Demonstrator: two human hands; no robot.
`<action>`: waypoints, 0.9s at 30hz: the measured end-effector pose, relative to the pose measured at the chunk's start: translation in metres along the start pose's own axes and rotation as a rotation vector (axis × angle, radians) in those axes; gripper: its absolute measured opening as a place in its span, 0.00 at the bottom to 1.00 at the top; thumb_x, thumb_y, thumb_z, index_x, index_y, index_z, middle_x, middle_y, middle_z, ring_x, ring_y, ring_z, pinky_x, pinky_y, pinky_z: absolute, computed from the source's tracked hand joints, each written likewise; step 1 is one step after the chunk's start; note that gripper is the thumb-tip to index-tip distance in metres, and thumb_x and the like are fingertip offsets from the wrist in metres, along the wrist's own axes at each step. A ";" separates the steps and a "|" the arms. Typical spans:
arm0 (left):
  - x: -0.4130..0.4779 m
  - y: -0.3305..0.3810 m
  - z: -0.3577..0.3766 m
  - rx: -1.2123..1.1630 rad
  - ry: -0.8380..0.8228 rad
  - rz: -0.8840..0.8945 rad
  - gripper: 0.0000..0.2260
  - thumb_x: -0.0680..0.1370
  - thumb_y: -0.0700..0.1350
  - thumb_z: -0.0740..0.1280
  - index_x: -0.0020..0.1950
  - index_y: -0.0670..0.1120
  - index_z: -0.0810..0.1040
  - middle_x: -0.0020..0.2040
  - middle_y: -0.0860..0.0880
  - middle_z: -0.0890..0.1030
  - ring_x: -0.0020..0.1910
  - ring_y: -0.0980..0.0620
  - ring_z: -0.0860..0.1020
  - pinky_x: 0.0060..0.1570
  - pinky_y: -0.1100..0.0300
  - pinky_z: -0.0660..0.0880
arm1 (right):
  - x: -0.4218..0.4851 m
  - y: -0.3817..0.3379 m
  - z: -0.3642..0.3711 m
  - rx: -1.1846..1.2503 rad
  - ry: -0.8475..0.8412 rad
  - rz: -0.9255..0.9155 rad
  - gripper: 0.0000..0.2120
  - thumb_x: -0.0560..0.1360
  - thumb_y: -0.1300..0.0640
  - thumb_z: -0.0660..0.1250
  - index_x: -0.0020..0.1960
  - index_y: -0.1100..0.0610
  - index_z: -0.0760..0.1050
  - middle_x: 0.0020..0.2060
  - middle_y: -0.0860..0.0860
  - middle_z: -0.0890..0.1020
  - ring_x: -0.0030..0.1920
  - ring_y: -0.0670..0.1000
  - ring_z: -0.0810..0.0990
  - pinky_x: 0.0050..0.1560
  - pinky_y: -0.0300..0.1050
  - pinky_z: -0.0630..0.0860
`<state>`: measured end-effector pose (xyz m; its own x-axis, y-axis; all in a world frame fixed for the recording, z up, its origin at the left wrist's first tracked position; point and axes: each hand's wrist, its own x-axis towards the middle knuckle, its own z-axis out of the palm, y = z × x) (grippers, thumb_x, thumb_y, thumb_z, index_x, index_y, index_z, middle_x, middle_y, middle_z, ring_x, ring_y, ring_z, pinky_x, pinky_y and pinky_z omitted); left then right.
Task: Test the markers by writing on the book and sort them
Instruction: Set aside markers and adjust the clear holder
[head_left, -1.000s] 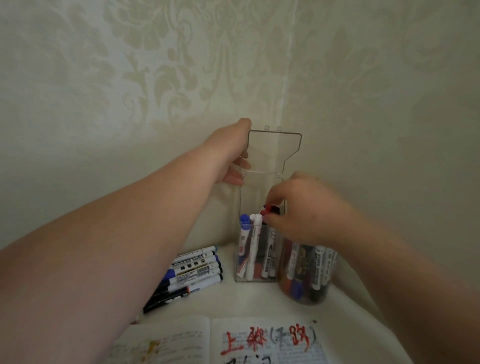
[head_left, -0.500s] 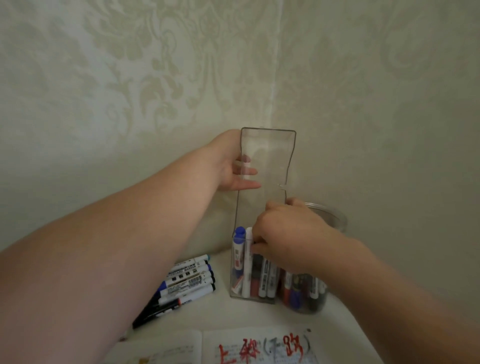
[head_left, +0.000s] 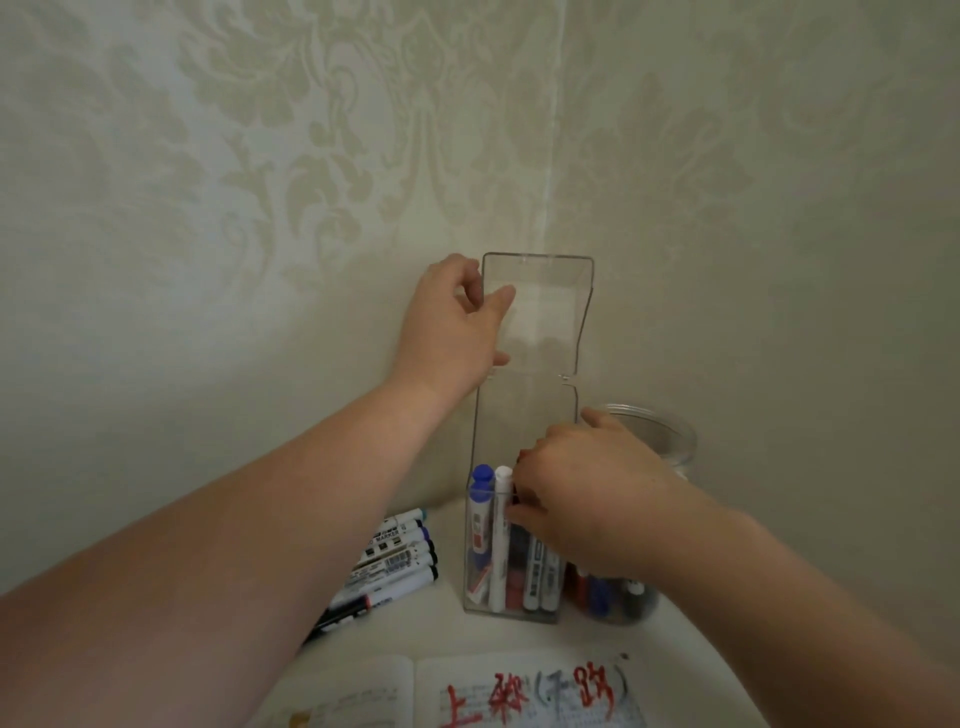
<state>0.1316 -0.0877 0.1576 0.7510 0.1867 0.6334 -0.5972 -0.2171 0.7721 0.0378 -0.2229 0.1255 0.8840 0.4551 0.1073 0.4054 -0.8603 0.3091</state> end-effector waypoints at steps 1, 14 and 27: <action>0.003 -0.002 -0.001 0.110 0.014 0.045 0.12 0.77 0.47 0.73 0.42 0.45 0.70 0.42 0.50 0.73 0.38 0.49 0.78 0.34 0.48 0.83 | -0.002 -0.001 0.000 0.017 0.018 -0.005 0.17 0.84 0.43 0.56 0.50 0.50 0.80 0.48 0.49 0.80 0.54 0.52 0.75 0.76 0.59 0.57; -0.088 0.015 -0.048 0.455 -0.244 0.105 0.06 0.78 0.49 0.70 0.41 0.53 0.78 0.35 0.58 0.78 0.35 0.64 0.76 0.34 0.73 0.70 | -0.039 0.070 -0.004 0.428 0.131 0.208 0.11 0.75 0.41 0.71 0.45 0.48 0.82 0.42 0.45 0.81 0.45 0.47 0.80 0.50 0.52 0.80; -0.191 -0.046 -0.054 0.510 -0.434 0.257 0.03 0.77 0.49 0.67 0.46 0.58 0.77 0.37 0.69 0.71 0.36 0.66 0.73 0.37 0.76 0.66 | -0.046 0.064 -0.026 0.428 -0.056 0.191 0.15 0.74 0.37 0.70 0.52 0.47 0.81 0.47 0.44 0.82 0.49 0.46 0.80 0.54 0.51 0.79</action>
<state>0.0006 -0.0617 0.0044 0.7120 -0.3051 0.6324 -0.6436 -0.6438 0.4140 0.0173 -0.2927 0.1649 0.9585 0.2765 0.0691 0.2834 -0.9501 -0.1301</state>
